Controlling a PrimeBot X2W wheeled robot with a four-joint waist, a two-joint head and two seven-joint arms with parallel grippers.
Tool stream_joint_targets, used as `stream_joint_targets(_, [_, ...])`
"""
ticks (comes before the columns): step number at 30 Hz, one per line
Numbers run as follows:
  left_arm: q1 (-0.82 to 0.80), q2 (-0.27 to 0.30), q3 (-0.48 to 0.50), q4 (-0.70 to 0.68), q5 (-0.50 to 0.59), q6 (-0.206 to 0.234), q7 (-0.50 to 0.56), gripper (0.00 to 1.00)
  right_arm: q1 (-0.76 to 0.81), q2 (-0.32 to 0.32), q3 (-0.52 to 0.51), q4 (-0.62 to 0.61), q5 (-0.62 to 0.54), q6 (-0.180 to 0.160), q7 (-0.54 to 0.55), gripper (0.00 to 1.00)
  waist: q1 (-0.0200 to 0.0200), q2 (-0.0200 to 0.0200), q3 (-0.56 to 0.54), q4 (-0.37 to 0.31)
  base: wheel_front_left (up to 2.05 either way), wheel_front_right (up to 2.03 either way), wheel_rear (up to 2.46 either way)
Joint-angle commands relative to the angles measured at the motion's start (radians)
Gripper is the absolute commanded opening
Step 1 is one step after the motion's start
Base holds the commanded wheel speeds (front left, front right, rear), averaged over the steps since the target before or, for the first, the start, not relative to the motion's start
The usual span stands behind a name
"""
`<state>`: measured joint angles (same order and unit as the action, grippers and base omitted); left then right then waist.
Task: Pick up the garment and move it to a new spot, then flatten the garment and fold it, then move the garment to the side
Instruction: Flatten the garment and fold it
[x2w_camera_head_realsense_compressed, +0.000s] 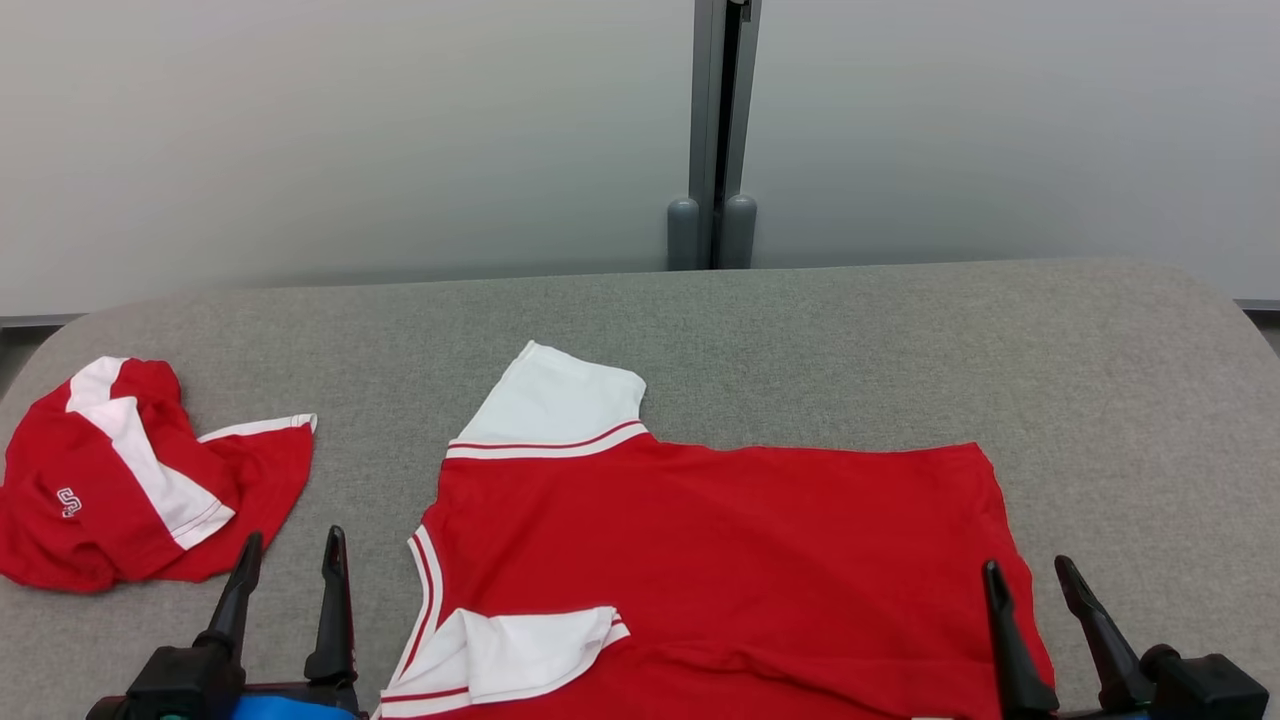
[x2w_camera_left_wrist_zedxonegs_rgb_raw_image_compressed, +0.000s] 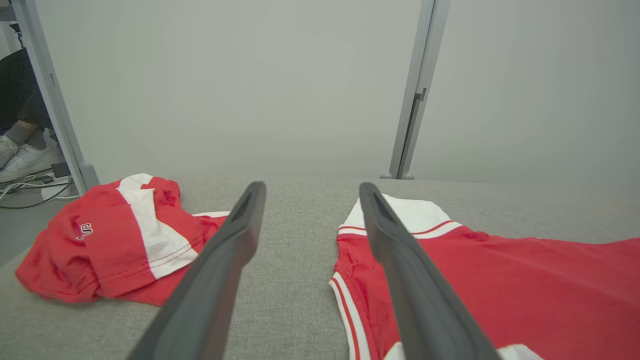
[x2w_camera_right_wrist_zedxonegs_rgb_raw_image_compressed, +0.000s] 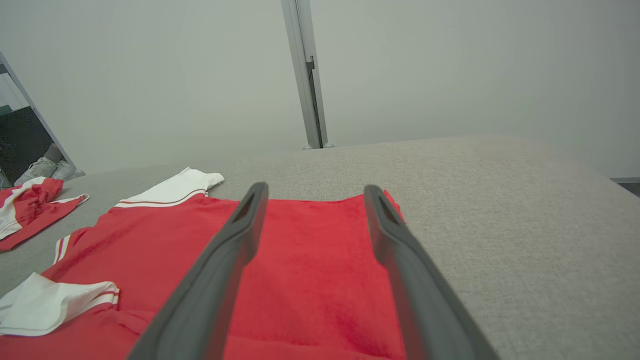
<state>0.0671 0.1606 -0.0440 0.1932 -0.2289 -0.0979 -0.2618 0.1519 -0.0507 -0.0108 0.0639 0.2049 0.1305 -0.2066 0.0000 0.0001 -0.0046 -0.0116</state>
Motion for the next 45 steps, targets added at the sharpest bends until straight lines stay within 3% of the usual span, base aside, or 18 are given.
stream_joint_targets(1, [-0.024, -0.002, 0.006, 0.006, 0.001, -0.003, -0.004, 1.00, -0.007, 0.000, -0.002, 0.004, 0.001, 0.001, 0.007, 1.00, 0.0000, -0.0001, 0.004, -0.002, 0.00, 0.00, 0.00])
stream_joint_targets(6, [-0.112, 0.010, -0.003, 0.035, -0.011, -0.013, -0.004, 1.00, -0.082, -0.005, -0.014, 0.010, -0.025, 0.001, 0.053, 1.00, 0.0000, -0.0001, 0.030, -0.012, 0.00, 0.00, 0.00])
stream_joint_targets(15, [-0.466, 0.097, -0.091, 0.140, -0.050, -0.033, 0.098, 1.00, -0.352, -0.127, 0.007, 0.060, 0.007, 0.001, 0.191, 1.00, 0.0000, -0.0001, 0.156, -0.064, 0.00, 0.00, 0.00])
stream_joint_targets(19, [-0.632, 0.127, -0.173, 0.199, -0.113, -0.035, 0.157, 1.00, -0.458, -0.163, 0.030, 0.106, 0.030, 0.001, 0.242, 1.00, 0.0000, -0.0001, 0.232, -0.092, 0.00, 0.00, 0.00])
stream_joint_targets(27, [-0.878, 0.213, -0.338, 0.351, -0.291, -0.033, 0.286, 1.00, -0.605, -0.163, 0.106, 0.177, 0.063, 0.000, 0.254, 1.00, 0.0000, -0.0001, 0.368, -0.162, 0.00, 0.00, 0.00])
stream_joint_targets(37, [-0.958, 0.291, -0.513, 0.487, -0.440, -0.033, 0.390, 1.00, -0.692, -0.152, 0.165, 0.251, 0.080, 0.000, 0.205, 1.00, 0.0000, -0.0001, 0.445, -0.219, 0.00, 0.00, 0.00])
stream_joint_targets(45, [-0.936, 0.320, -0.582, 0.550, -0.530, -0.033, 0.363, 1.00, -0.711, -0.161, 0.186, 0.289, 0.096, 0.000, 0.181, 1.00, 0.0000, -0.0001, 0.459, -0.232, 0.00, 0.00, 0.00])
